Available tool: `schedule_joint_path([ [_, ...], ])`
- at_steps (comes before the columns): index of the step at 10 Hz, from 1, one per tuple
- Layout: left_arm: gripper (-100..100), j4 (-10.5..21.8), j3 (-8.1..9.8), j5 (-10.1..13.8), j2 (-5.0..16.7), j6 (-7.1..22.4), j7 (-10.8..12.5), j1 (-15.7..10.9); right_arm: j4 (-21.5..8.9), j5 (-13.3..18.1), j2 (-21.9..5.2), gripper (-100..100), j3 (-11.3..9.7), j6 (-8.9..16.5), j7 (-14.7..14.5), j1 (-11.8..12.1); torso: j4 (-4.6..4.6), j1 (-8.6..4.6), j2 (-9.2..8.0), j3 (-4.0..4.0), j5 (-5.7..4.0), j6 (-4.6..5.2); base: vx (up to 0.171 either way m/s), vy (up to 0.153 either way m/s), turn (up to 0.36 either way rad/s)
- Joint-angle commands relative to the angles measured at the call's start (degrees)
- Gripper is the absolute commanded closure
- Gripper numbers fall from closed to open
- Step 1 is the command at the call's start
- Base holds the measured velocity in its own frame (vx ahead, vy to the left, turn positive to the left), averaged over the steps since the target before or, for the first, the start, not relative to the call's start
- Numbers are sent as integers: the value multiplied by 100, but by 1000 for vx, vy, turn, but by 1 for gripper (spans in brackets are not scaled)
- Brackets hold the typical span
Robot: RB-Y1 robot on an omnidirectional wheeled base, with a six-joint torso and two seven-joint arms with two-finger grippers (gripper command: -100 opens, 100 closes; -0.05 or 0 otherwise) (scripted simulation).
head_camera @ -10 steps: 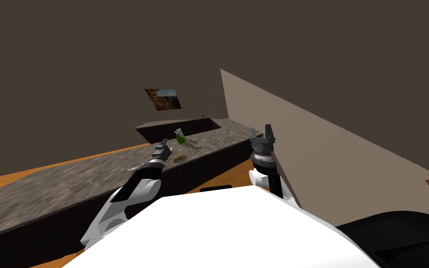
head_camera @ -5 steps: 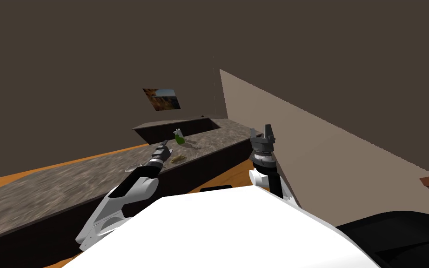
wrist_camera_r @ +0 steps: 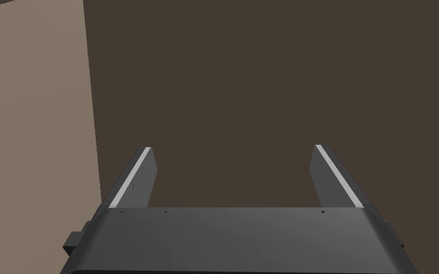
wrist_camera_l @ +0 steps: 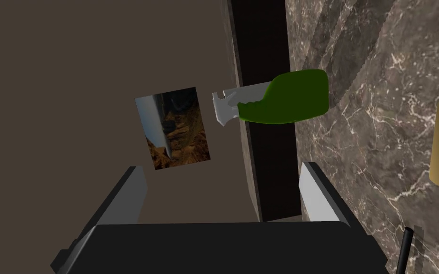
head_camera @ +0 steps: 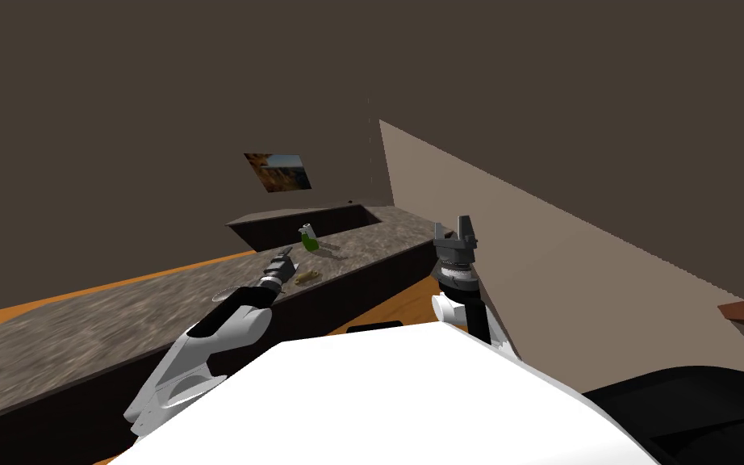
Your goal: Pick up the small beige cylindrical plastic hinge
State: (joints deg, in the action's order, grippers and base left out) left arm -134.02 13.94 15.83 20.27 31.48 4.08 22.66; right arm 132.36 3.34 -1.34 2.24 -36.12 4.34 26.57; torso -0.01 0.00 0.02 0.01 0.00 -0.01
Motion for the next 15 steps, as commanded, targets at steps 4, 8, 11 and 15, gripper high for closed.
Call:
schedule_joint_path([
  [4,-100,121,200,264,208,757,179,-66,0,0,0,0,0,0,0,0,0,1,2,1,0,1,10,0,-57],
  [8,-100,183,294,378,306,1279,280,-112,0,0,0,0,0,0,0,0,0,3,1,1,1,0,4,2,-34],
  [11,-100,255,386,489,405,1690,387,-159,0,0,0,0,0,0,0,0,0,3,0,0,1,0,5,3,-55],
  [15,-100,419,561,698,600,2307,621,-252,0,0,0,0,0,0,0,0,0,2,0,0,1,-1,7,5,-75],
])
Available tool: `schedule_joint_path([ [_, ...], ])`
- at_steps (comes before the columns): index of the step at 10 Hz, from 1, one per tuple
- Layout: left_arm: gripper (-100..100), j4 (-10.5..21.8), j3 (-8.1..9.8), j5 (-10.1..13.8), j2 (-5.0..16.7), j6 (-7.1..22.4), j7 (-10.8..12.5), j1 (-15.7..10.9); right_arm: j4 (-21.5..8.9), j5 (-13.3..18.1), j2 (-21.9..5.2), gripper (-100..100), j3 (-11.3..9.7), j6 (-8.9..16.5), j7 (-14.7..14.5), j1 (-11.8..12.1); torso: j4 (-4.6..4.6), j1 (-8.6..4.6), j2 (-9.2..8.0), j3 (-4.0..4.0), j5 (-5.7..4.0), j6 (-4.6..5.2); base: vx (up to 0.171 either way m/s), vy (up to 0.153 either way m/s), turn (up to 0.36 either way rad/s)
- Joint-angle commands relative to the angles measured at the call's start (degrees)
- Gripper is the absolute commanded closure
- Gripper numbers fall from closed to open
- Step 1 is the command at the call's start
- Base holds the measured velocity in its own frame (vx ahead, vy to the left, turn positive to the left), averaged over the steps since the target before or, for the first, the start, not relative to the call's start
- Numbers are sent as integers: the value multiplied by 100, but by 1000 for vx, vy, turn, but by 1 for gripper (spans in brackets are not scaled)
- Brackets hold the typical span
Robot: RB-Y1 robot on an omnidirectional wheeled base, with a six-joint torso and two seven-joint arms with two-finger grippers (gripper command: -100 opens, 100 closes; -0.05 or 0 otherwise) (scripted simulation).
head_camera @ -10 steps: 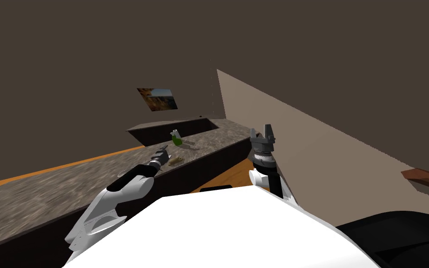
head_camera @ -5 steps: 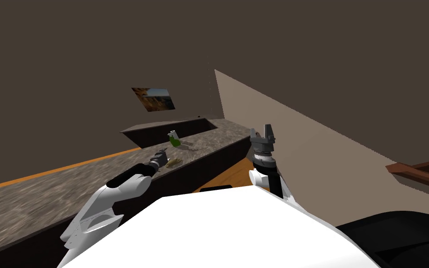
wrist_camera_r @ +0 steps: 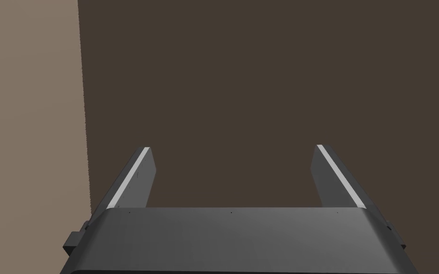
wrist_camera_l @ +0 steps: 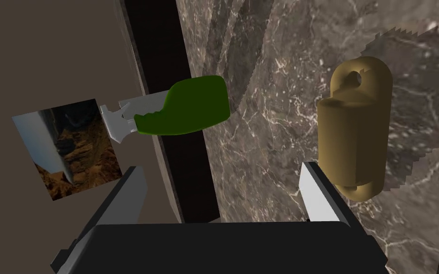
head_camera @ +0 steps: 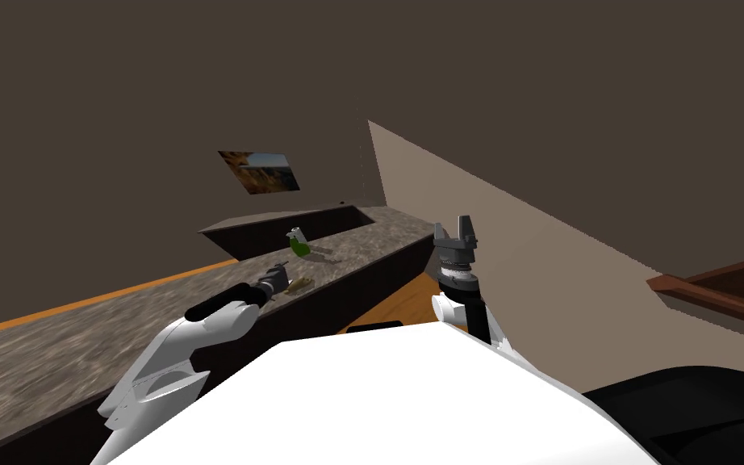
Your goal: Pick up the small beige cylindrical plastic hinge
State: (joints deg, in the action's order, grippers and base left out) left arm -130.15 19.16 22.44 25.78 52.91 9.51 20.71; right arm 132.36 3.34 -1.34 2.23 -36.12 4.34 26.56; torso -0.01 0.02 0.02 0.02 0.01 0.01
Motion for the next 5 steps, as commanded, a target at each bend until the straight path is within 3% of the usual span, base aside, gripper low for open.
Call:
schedule_joint_path([
  [1,-100,33,40,37,49,286,79,-57,0,0,0,0,0,0,0,0,0,0,0,0,0,0,8,11,-73],
  [2,-100,33,40,37,49,348,79,-57,0,0,0,0,0,0,0,1,0,1,0,0,1,-2,4,8,10],
  [5,-100,219,203,228,231,886,327,-146,0,0,0,0,0,0,0,1,0,2,1,1,1,-2,9,12,-115],
])
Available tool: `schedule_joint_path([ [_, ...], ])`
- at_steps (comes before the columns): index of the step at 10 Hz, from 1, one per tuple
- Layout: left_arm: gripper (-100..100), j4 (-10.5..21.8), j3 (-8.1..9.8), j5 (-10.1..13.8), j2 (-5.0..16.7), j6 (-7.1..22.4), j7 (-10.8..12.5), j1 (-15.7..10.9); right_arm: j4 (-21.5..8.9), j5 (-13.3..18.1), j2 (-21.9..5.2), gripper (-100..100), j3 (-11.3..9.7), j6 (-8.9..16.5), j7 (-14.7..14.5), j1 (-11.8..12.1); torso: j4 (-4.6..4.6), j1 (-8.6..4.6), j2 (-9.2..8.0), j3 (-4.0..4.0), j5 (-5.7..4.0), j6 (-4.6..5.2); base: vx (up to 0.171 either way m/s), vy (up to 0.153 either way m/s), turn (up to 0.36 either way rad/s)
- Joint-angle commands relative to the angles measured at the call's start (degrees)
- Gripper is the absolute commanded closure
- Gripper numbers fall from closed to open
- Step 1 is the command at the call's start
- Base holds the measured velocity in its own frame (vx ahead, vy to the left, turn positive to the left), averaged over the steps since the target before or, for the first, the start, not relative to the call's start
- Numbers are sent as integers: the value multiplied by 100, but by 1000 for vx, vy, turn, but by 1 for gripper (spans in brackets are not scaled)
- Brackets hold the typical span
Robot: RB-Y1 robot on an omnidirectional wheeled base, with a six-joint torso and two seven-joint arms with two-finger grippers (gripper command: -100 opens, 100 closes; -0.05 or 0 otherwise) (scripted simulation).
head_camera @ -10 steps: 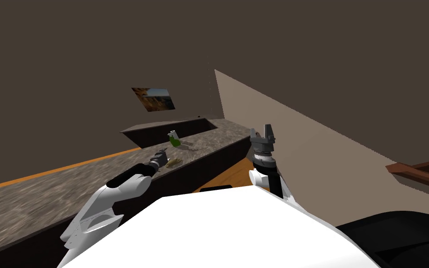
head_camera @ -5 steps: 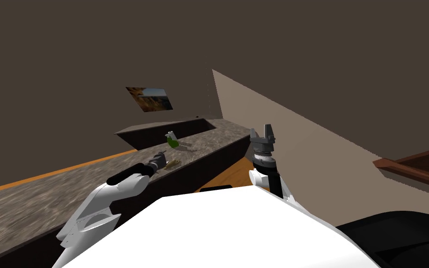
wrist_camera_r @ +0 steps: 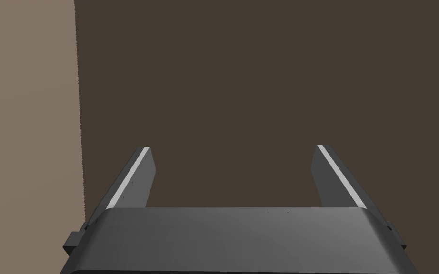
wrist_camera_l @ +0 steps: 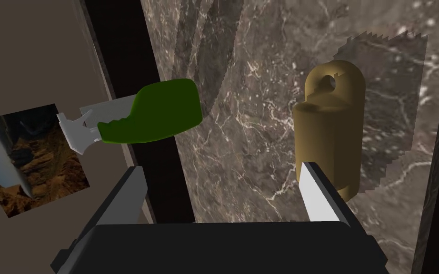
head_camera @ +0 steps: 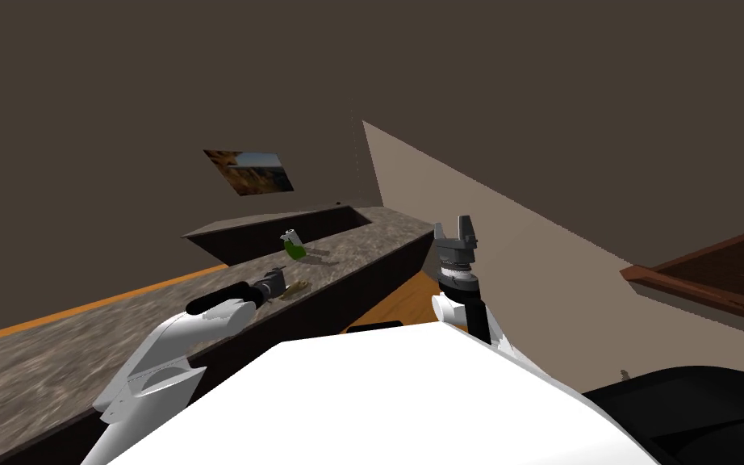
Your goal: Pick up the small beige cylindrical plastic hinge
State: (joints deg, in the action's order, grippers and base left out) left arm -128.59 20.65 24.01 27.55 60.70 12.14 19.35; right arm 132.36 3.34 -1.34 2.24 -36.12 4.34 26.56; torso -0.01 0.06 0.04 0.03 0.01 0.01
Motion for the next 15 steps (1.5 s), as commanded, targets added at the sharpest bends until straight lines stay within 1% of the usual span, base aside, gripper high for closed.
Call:
schedule_joint_path([
  [1,-100,63,54,71,54,286,64,-10,0,0,0,0,0,0,0,0,0,0,0,0,0,0,7,17,-69],
  [2,-100,161,130,160,138,471,190,-53,0,0,0,0,0,0,0,1,0,0,-1,0,1,-3,12,16,-149],
  [3,-100,161,130,160,138,613,190,-53,0,0,0,0,0,0,0,0,0,1,1,1,1,0,11,16,-68],
  [4,-100,161,130,160,138,694,190,-53,0,0,0,0,0,0,0,1,0,0,0,0,0,-4,4,7,21],
  [5,-100,261,202,244,213,889,317,-94,0,0,0,0,0,0,0,1,0,-3,-2,-1,0,-4,6,9,-137],
  [6,-100,261,202,244,213,1019,317,-94,0,0,0,0,0,0,0,0,0,-2,-2,-1,0,-1,6,17,-90],
  [7,-100,360,271,324,282,1179,442,-133,0,0,0,0,0,0,0,1,0,-1,-1,-1,0,-3,8,20,-124],
  [8,-100,360,271,324,282,1341,442,-133,0,0,0,0,0,0,0,0,0,1,0,0,0,-1,9,19,-74],
  [9,-100,360,271,324,282,1381,442,-133,0,0,0,0,0,0,0,1,0,1,0,0,1,-4,5,8,-2],
  [10,-100,457,335,399,346,1600,565,-170,0,0,0,0,0,0,0,1,0,-3,-1,-1,0,-4,8,9,-135],
  [11,-100,457,335,399,346,1702,565,-170,0,0,0,0,0,0,0,0,0,-3,-1,0,0,-1,8,14,-86],
  [12,-100,551,395,470,405,1911,683,-205,0,0,0,0,0,0,0,1,0,-2,0,0,0,-4,11,18,-135],
  [13,-100,551,395,470,405,2007,683,-205,0,0,0,0,0,0,0,0,0,1,1,0,1,-2,8,21,-70],
  [14,-100,642,451,537,462,2189,796,-236,0,0,0,0,1,0,0,1,0,1,0,0,1,-4,7,20,-137],
  [15,-100,642,451,537,462,2296,796,-236,0,0,0,0,0,0,0,0,0,1,0,0,1,-2,8,21,-66],
])
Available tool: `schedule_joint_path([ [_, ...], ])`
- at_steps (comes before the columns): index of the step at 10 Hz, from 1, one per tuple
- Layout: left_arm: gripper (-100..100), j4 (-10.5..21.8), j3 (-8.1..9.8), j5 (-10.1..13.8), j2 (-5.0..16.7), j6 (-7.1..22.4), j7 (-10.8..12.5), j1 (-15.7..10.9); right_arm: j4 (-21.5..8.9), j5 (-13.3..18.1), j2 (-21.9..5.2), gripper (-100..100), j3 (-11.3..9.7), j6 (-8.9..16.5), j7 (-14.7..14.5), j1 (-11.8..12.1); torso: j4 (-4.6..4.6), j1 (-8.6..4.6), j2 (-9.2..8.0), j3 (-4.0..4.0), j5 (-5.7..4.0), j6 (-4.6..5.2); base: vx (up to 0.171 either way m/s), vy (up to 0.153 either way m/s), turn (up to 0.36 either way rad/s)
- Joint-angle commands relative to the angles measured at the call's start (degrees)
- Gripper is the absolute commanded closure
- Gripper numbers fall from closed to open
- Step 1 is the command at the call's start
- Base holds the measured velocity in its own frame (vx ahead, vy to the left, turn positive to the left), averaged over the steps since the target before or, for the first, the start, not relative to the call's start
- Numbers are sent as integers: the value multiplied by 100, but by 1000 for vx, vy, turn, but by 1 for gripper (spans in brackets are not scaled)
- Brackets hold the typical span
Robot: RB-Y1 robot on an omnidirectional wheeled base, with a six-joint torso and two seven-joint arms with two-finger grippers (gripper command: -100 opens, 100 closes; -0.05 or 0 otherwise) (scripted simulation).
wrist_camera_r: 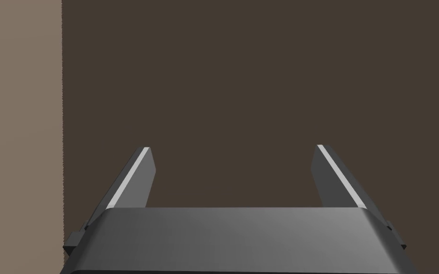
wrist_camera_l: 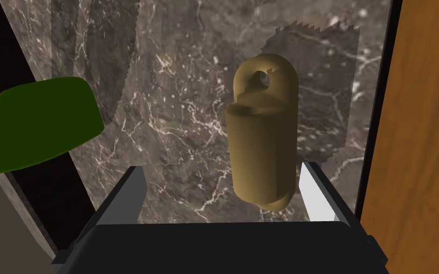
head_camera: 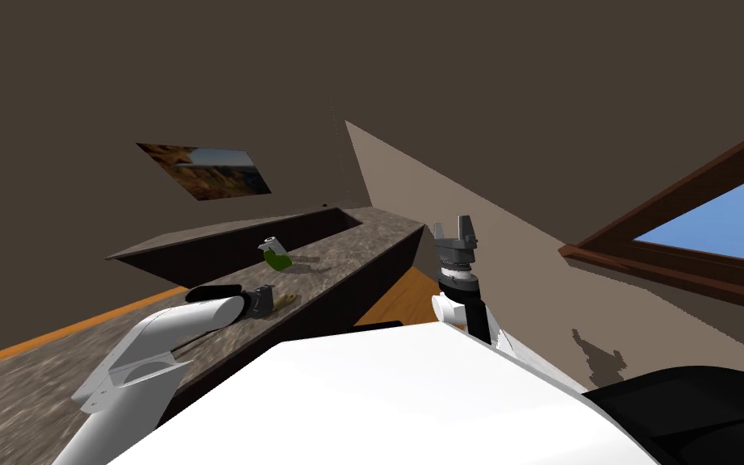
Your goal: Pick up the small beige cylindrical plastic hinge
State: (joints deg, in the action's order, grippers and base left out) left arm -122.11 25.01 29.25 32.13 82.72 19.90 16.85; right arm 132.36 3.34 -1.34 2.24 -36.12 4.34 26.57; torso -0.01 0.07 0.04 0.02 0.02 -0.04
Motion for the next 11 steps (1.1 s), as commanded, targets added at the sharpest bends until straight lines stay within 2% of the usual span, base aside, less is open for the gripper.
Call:
schedule_joint_path([
  [1,-100,79,64,75,57,286,126,-14,0,0,0,0,0,0,0,0,0,0,0,0,0,0,14,20,-103],
  [2,-100,79,64,75,57,365,126,-14,0,0,0,0,0,0,0,0,0,0,2,1,0,2,11,20,-60],
  [3,-100,159,108,133,106,588,224,-36,0,0,0,0,0,0,0,0,0,0,1,1,0,0,10,22,-122],
  [4,-100,159,108,133,106,617,224,-36,0,0,0,0,0,0,0,0,0,0,1,0,0,2,9,21,-60],
  [6,-100,300,177,237,192,988,396,-65,0,0,0,0,0,0,0,0,0,-1,2,1,0,2,18,24,-122],
  [7,-100,300,177,237,192,1061,396,-65,0,0,0,0,0,0,0,0,-1,2,4,3,0,2,16,27,-44],
  [11,-100,487,232,387,275,1664,611,-52,0,0,0,0,0,0,0,0,-2,3,6,4,1,0,12,22,-74],
])
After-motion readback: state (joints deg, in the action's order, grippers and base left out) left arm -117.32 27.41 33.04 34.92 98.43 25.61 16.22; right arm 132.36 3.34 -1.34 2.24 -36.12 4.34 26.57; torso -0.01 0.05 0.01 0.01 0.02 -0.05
